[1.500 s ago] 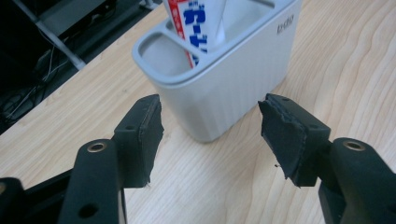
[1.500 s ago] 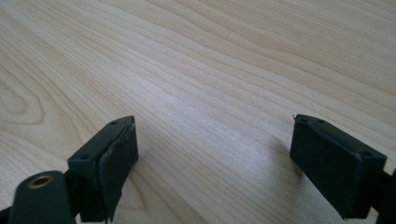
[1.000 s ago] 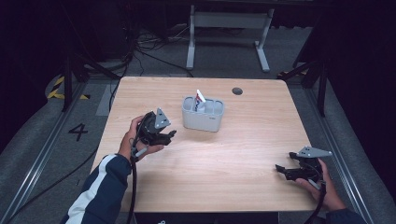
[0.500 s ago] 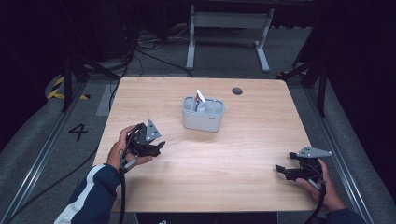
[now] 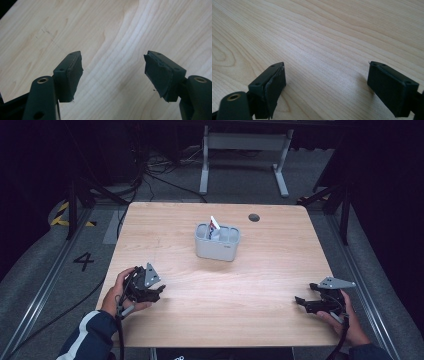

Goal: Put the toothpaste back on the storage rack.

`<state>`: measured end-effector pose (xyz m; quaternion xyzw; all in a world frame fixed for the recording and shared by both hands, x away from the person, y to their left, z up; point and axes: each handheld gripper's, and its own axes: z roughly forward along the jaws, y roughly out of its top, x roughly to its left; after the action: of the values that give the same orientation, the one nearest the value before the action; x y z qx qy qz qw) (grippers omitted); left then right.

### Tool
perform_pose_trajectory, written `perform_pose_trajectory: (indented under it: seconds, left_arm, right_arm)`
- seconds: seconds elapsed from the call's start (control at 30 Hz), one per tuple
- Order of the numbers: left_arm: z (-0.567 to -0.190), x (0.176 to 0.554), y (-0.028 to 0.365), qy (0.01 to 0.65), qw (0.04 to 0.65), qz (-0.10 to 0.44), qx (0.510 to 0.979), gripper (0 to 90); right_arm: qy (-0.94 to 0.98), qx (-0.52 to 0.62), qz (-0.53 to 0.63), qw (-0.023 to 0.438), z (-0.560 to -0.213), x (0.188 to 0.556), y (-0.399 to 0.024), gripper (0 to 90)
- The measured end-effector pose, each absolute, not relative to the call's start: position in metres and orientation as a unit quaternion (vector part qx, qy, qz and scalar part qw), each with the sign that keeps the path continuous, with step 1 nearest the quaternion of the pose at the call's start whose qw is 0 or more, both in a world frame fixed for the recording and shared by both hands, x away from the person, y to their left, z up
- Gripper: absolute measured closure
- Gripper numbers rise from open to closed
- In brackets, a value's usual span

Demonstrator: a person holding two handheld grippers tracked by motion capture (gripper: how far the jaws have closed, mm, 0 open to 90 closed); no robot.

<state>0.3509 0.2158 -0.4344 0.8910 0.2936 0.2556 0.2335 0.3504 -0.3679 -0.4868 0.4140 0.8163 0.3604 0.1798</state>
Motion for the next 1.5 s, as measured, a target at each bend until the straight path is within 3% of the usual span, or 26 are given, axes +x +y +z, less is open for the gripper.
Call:
perform_pose_trajectory:
  seconds: [0.73,0.97,1.5]
  left_arm:
    - [-0.471,0.321,0.279,0.371,0.286,0.195,0.861,21.8]
    - [-0.482,0.315,0.305,0.400,0.339,0.163,0.836,17.2]
    - [-0.482,0.312,0.304,0.419,0.336,0.169,0.826,16.3]
  right_arm:
    - [0.816,0.414,0.361,0.178,-0.487,0.350,-0.368,15.4]
    - [0.817,0.413,0.361,0.178,-0.487,0.350,-0.369,15.4]
    - [0.816,0.415,0.361,0.178,-0.487,0.349,-0.369,15.4]
